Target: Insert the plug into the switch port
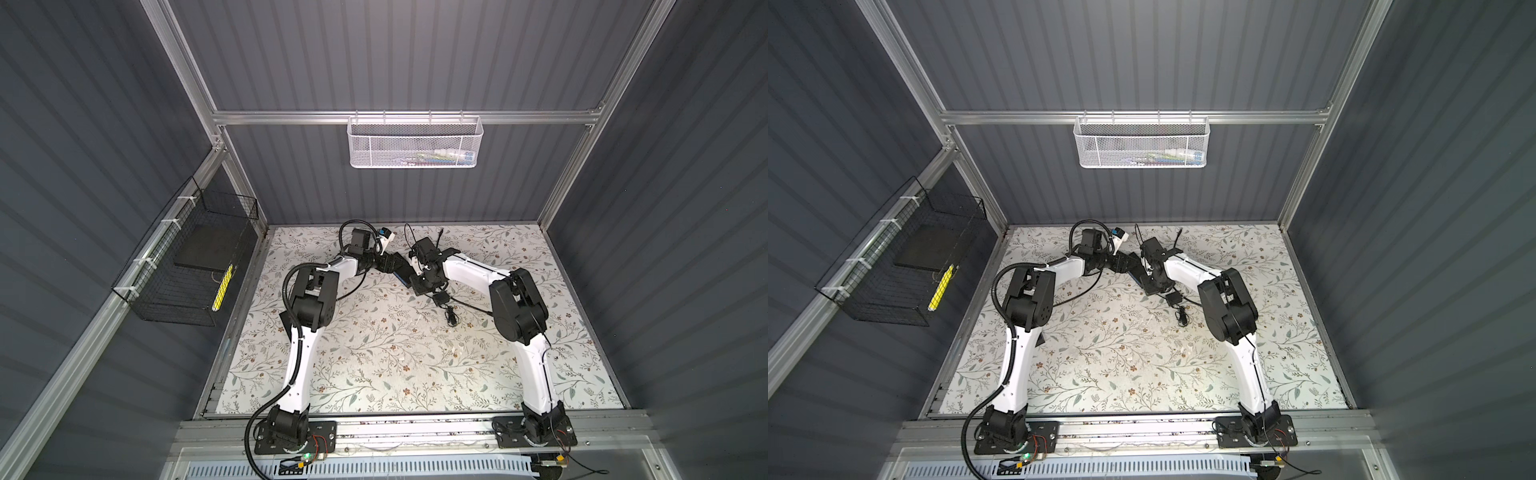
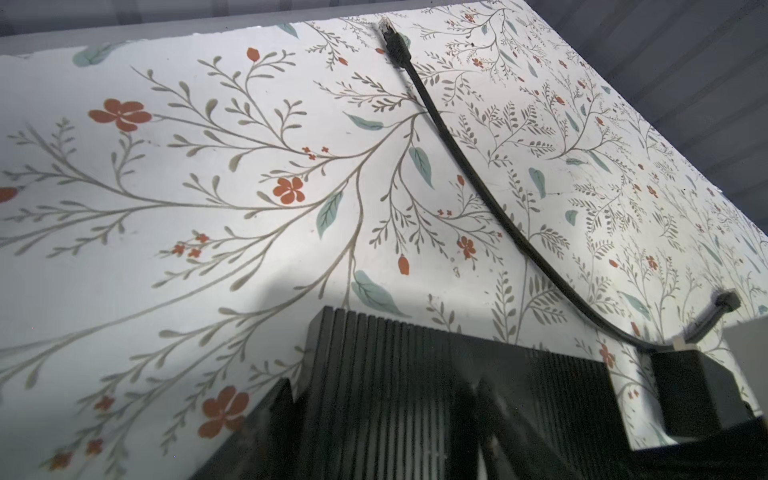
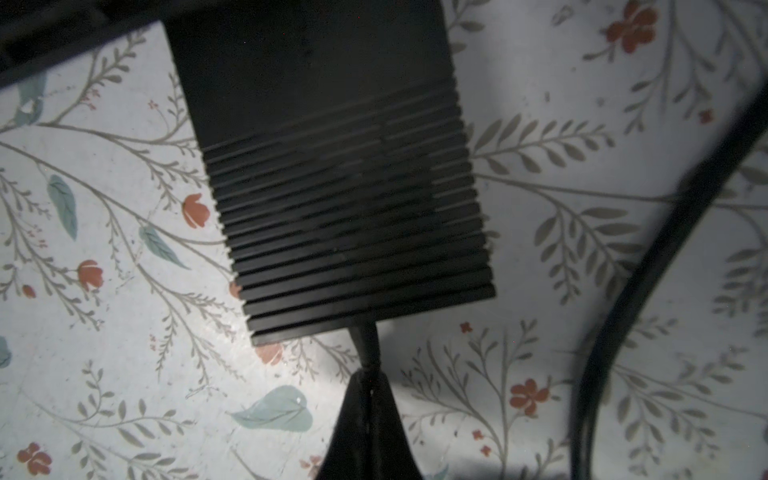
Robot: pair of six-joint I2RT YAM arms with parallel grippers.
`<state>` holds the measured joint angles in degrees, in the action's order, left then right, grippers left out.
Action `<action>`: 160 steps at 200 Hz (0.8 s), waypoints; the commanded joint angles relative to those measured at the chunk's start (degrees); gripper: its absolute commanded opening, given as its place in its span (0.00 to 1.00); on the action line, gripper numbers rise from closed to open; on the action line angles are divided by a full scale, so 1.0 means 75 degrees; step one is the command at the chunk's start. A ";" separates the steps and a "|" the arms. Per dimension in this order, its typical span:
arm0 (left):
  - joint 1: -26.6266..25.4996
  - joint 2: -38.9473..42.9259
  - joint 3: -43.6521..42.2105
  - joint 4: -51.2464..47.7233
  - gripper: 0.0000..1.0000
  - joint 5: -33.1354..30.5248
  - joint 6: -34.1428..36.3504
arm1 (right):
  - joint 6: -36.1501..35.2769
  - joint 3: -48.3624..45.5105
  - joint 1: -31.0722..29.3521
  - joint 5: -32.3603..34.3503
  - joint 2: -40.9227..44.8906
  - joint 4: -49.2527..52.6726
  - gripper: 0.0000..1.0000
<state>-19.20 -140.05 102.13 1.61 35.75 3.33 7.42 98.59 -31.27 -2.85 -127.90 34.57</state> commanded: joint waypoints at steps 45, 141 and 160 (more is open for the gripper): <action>-0.0724 0.0166 -0.0432 -0.1495 0.69 0.0577 -0.0326 | -0.0193 0.0292 0.0048 0.0030 0.0015 -0.1962 0.00; -0.0196 0.0922 -0.0736 -0.1363 0.74 -0.1425 -0.1022 | -0.0619 -0.2397 0.0152 0.0368 0.2086 -0.1685 0.37; -0.0182 0.1192 -0.0891 -0.1320 0.75 -0.1537 -0.1070 | -0.0618 -0.2798 0.0308 0.0409 0.2641 -0.1340 0.40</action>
<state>-20.56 -134.30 97.62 -3.62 26.68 -2.98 3.53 80.73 -30.48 -0.89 -112.44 22.79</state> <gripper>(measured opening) 0.747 0.390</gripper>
